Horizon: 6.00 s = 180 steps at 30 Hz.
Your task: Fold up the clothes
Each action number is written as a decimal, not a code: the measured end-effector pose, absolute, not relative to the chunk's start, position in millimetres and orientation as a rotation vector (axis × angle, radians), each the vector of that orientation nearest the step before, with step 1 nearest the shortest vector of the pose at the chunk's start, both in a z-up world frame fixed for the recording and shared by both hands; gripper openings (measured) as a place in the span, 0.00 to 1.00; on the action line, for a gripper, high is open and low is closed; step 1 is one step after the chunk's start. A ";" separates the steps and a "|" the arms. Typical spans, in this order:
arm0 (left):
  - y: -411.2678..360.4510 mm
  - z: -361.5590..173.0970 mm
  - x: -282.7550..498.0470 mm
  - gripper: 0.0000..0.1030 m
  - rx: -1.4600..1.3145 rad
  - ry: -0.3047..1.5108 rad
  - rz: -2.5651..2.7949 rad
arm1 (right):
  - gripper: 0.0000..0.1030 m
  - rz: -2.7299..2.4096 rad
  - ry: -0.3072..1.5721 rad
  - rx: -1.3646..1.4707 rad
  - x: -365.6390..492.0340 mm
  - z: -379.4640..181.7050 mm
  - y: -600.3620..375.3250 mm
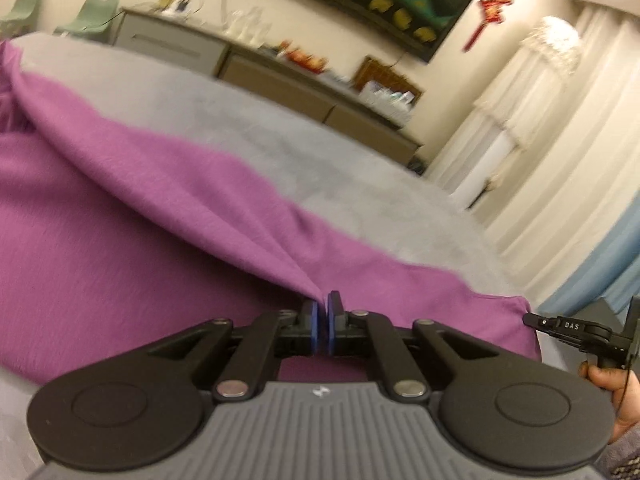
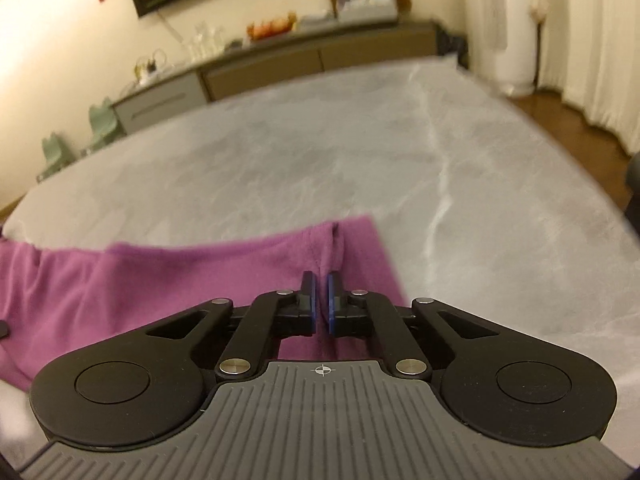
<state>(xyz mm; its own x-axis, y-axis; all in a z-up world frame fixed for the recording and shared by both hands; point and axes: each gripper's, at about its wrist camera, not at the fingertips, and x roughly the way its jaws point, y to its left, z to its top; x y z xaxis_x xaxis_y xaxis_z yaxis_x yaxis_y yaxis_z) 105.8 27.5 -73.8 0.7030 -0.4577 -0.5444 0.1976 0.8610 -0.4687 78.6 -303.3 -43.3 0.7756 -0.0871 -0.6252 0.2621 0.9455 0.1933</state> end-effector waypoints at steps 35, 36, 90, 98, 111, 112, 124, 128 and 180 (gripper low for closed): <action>367.1 -49.7 351.2 0.69 -0.585 0.844 0.111 | 0.85 0.104 0.645 -0.156 154.0 -32.8 -5.7; 363.5 -53.9 361.9 0.54 -0.547 0.865 0.119 | 0.85 0.102 0.653 -0.166 157.5 -37.6 -5.4; 419.9 -55.7 146.1 0.01 -0.687 0.783 0.304 | 0.90 0.421 0.655 -0.379 105.1 -58.9 53.0; 428.7 -62.7 115.3 0.03 -0.686 0.816 0.284 | 0.89 0.458 0.641 -0.384 105.5 -54.3 62.6; 440.3 -64.3 101.9 0.10 -0.594 0.883 0.452 | 0.77 0.504 0.882 -0.278 107.2 -56.6 16.5; 435.6 -56.9 93.1 0.11 -0.585 0.860 0.463 | 0.77 0.507 0.893 -0.280 104.3 -55.9 12.5; 332.2 -32.3 152.0 0.20 -0.203 0.802 0.127 | 0.73 0.422 0.691 -0.093 125.5 -38.1 4.5; 333.4 -50.4 191.3 0.19 -0.179 0.843 0.147 | 0.73 0.425 0.731 -0.178 134.2 -58.1 23.7; 422.6 -72.5 155.7 0.35 -0.485 0.832 0.160 | 0.18 0.668 0.630 -0.794 63.7 -56.5 264.7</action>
